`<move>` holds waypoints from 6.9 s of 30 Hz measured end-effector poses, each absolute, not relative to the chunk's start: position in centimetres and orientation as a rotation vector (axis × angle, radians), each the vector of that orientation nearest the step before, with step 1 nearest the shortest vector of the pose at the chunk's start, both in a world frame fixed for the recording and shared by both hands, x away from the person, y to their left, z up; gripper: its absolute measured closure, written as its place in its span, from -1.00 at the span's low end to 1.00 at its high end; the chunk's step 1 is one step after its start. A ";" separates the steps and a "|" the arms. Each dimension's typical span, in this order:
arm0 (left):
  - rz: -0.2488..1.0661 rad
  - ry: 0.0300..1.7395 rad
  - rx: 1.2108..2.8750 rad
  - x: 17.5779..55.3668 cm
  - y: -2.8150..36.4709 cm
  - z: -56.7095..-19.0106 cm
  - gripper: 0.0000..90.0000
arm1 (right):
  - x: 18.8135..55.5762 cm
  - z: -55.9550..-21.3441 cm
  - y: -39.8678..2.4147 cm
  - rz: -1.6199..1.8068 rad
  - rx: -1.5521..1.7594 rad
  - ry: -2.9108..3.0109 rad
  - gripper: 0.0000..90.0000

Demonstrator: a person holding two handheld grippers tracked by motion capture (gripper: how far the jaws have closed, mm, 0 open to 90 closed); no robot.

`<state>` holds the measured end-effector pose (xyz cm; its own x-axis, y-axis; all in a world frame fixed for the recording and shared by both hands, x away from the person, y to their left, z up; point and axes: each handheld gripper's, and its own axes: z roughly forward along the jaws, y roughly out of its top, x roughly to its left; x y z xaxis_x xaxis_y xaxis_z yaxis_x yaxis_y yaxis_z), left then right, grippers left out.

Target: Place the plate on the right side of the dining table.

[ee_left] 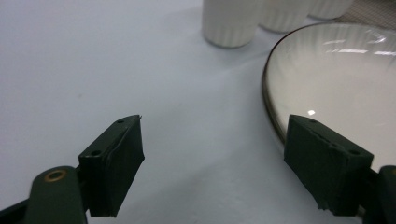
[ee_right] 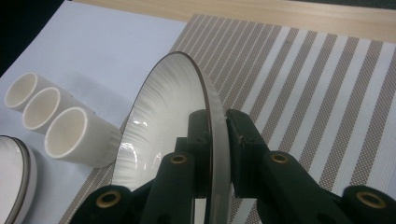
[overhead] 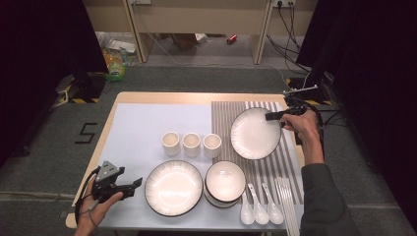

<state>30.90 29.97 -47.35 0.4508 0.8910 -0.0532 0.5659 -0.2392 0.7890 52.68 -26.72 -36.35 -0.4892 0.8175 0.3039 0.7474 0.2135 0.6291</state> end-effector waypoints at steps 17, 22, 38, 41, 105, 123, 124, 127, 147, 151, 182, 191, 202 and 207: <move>0.530 1.267 2.005 31.1 30.2 -50.3 -0.66 | 52.7 -40.5 -28.1 1.129 1.621 2.380 0.80; 0.542 1.267 2.003 31.0 30.2 -50.4 -0.66 | 52.4 -41.3 -28.3 1.060 1.622 2.402 0.84; 0.545 1.266 2.003 31.0 30.1 -50.4 -0.67 | 51.6 -42.6 -29.3 0.894 1.630 2.411 0.72; 0.545 1.266 2.002 31.0 30.1 -50.4 -0.67 | 51.6 -43.0 -29.5 0.884 1.633 2.411 0.71; 0.541 1.264 2.000 31.0 30.2 -50.4 -0.67 | 47.6 -40.0 -27.7 0.973 1.470 2.363 0.04; 0.537 1.263 2.001 31.0 30.2 -50.4 -0.67 | 43.7 -38.4 -25.3 1.053 1.345 2.407 -0.19; 0.537 1.263 2.000 31.0 30.2 -50.4 -0.68 | 43.5 -38.4 -25.1 1.051 1.340 2.410 -0.22; 0.536 1.263 1.999 31.0 30.2 -50.4 -0.68 | 42.9 -38.3 -24.8 1.081 1.343 2.409 -0.29; 0.543 1.262 1.997 31.0 30.2 -50.5 -0.68 | 40.1 -37.7 -22.7 1.111 1.240 2.432 -0.42; 0.546 1.262 1.997 31.0 30.2 -50.5 -0.68 | 39.8 -37.8 -22.5 1.108 1.239 2.434 -0.41; 0.550 1.263 1.999 31.0 30.2 -50.5 -0.68 | 37.7 -37.1 -21.0 1.200 1.160 2.473 -0.35; 0.550 1.265 1.998 31.0 30.1 -50.5 -0.69 | 37.0 -36.2 -20.2 1.231 1.117 2.494 -0.33; 0.550 1.265 1.998 31.0 30.1 -50.5 -0.69 | 36.8 -36.8 -19.2 1.218 1.077 2.535 -0.30; 0.549 1.265 1.998 31.0 30.1 -50.5 -0.69 | 37.0 -37.0 -18.8 1.218 1.069 2.553 -0.29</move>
<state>31.00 30.14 -50.48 0.4331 0.9012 -0.0144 0.6049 -0.2788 0.7459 36.96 -18.79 -36.99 -0.7441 0.6421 0.1845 0.5474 0.4276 0.7194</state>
